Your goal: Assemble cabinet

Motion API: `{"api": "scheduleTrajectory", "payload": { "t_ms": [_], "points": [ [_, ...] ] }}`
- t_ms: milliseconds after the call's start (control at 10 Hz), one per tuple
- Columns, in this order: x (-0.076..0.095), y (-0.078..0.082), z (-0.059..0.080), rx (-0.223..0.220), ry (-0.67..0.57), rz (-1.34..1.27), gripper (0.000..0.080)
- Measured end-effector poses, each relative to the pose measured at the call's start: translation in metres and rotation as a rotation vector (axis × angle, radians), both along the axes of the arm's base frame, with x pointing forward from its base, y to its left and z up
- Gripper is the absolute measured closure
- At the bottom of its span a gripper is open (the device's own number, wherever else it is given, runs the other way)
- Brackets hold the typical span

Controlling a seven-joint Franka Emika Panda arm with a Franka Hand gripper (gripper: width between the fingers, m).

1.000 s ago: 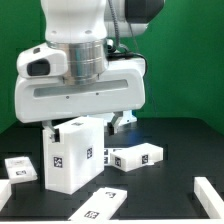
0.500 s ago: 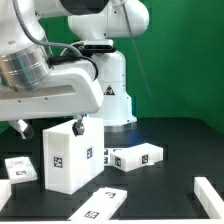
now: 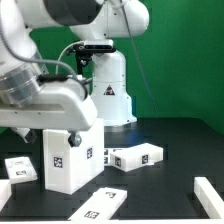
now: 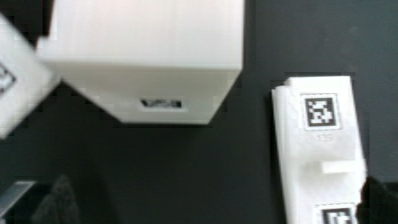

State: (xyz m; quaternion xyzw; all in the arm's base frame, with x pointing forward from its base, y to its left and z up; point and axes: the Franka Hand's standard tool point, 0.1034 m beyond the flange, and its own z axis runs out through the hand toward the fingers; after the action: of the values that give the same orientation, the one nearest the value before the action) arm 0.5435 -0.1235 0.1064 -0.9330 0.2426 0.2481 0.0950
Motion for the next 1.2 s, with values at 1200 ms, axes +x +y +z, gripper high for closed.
{"api": "scheduleTrajectory", "payload": {
  "t_ms": [1200],
  "points": [
    [-0.020, -0.043, -0.005, 0.072, 0.021, -0.274, 0.0003]
  ]
}}
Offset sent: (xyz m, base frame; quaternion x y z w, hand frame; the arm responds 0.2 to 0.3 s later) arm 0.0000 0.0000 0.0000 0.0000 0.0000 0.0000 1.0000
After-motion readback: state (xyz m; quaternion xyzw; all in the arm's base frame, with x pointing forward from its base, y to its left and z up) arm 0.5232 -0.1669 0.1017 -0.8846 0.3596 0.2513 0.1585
